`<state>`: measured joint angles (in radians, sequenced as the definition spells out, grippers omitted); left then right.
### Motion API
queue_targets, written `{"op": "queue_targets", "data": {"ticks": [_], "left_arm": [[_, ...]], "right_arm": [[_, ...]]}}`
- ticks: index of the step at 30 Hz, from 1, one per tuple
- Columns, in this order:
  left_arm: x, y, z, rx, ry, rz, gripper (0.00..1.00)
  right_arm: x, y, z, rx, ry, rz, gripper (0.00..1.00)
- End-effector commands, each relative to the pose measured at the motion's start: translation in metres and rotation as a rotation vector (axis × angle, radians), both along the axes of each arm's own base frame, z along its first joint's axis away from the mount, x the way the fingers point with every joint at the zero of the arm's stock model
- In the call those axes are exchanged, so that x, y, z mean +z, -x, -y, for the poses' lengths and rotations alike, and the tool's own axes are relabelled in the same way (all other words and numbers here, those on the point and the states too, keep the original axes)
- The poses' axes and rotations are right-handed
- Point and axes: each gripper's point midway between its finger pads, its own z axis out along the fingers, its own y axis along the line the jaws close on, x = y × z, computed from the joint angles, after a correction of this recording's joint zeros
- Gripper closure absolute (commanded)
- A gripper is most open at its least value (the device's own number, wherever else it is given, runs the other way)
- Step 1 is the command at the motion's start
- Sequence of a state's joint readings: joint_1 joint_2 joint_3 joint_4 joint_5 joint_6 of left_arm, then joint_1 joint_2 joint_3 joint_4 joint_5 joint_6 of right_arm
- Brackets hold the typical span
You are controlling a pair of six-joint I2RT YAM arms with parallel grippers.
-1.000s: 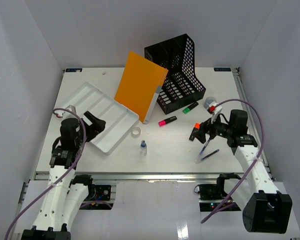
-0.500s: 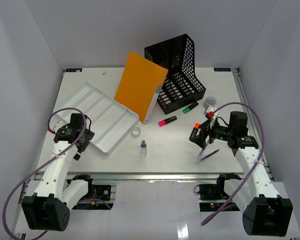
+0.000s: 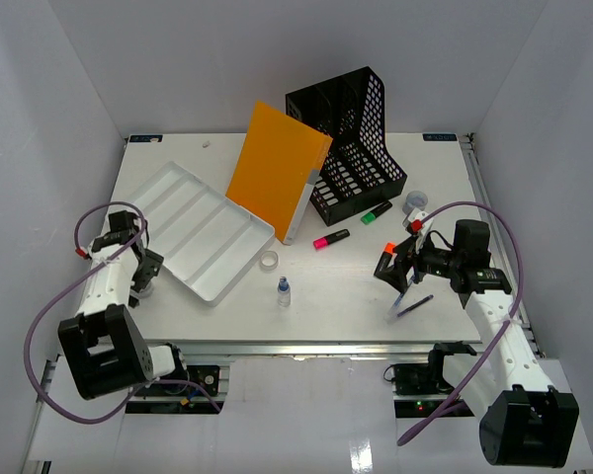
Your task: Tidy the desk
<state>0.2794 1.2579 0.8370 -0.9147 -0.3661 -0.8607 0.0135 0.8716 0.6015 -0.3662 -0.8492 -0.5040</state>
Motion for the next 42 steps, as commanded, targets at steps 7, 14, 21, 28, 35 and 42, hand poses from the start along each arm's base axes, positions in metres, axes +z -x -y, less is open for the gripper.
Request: {"op": "queue_targets", "data": {"ticks": [7,14,21,28,35,42], "left_arm": [[-0.005,-0.045,-0.035,-0.057,-0.031,-0.02,0.02],[-0.016,-0.05,-0.043,-0.026,-0.029,-0.05,0.16],[-0.002,-0.051,-0.048,-0.021,-0.067,-0.01,0.53],[0.035,-0.06,-0.046,-0.063,-0.096,0.114,0.76],[0.13,-0.103,-0.03,-0.238,-0.121,0.457,1.0],[0.143,-0.207,0.0,-0.489,0.077,0.653,1.0]], "right_arm": [[0.012,-0.004,-0.001,0.005,-0.005,0.02,0.1],[0.006,-0.005,0.0,0.003,0.001,0.005,0.1],[-0.001,-0.007,0.001,-0.005,0.007,-0.02,0.1],[-0.003,-0.012,0.01,-0.041,0.014,-0.022,0.1],[-0.002,-0.011,0.009,-0.032,0.006,-0.02,0.1],[-0.004,-0.011,0.009,-0.031,0.006,-0.024,0.1]]}}
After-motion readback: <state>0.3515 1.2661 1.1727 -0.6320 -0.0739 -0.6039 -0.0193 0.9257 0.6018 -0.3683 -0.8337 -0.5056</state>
